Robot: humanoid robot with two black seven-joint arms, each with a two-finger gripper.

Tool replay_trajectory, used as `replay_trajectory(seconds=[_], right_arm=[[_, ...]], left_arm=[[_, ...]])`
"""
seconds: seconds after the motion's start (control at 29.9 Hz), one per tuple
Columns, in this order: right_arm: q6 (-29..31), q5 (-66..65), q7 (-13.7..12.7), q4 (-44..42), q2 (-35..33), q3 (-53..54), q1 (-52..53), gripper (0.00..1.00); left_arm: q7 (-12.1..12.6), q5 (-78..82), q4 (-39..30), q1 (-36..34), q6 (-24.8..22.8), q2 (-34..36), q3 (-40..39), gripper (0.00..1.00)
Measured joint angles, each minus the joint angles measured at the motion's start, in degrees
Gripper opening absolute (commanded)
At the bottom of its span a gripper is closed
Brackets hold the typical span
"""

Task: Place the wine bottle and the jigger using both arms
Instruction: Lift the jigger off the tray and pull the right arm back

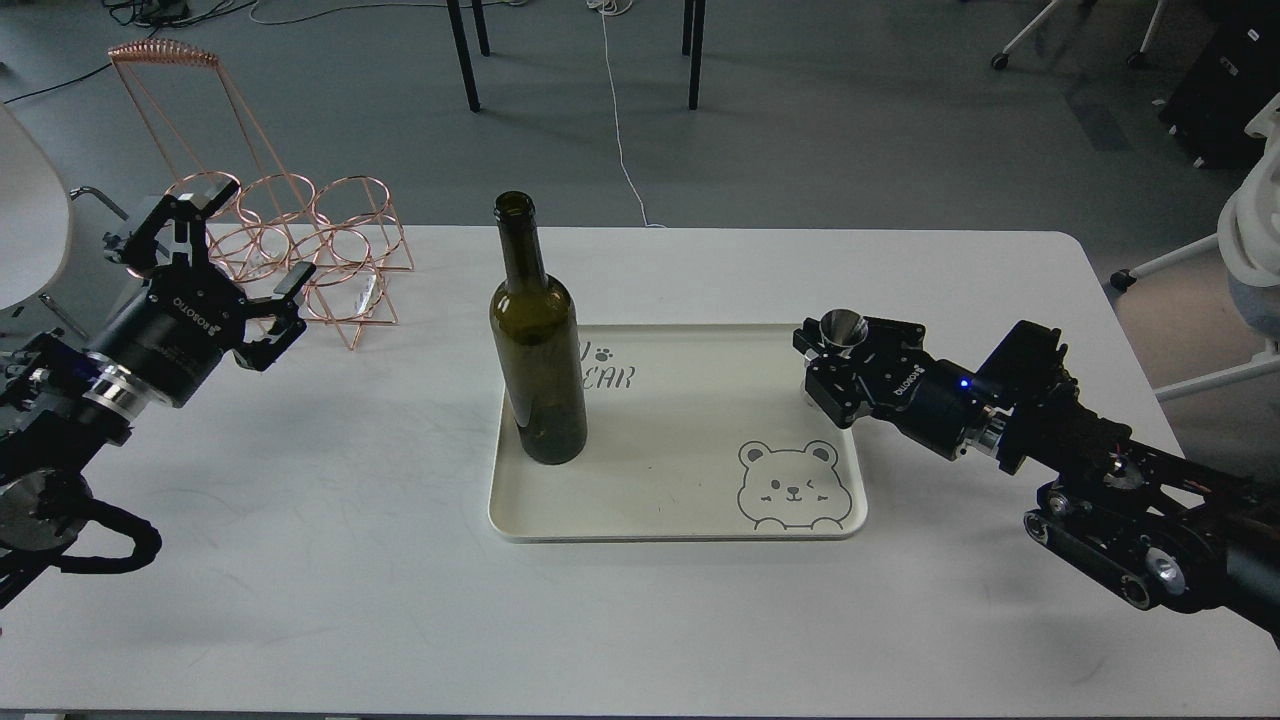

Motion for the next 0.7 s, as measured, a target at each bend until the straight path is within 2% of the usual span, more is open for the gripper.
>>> replay_trajectory(seconds=[0.13,0.3,0.7], right_arm=[[0.0,4.17,-0.02,0.26,-5.01,1.21,-0.97,0.21],[0.0,10.06,-0.02,-1.45,-8.1,1.27,-3.48,0.21],[0.0,12.35,-0.02,-10.79,-6.66,0.62,-6.23,0.22]], left_arm=[[0.0,0.01,-0.02,0.06,0.0,-0.07,0.0,0.99],[0.0,0.01,-0.01,0.07,0.0,-0.24,0.0,0.99],[0.0,0.01,-0.1,0.0,0.0,-0.15,0.07,0.99]])
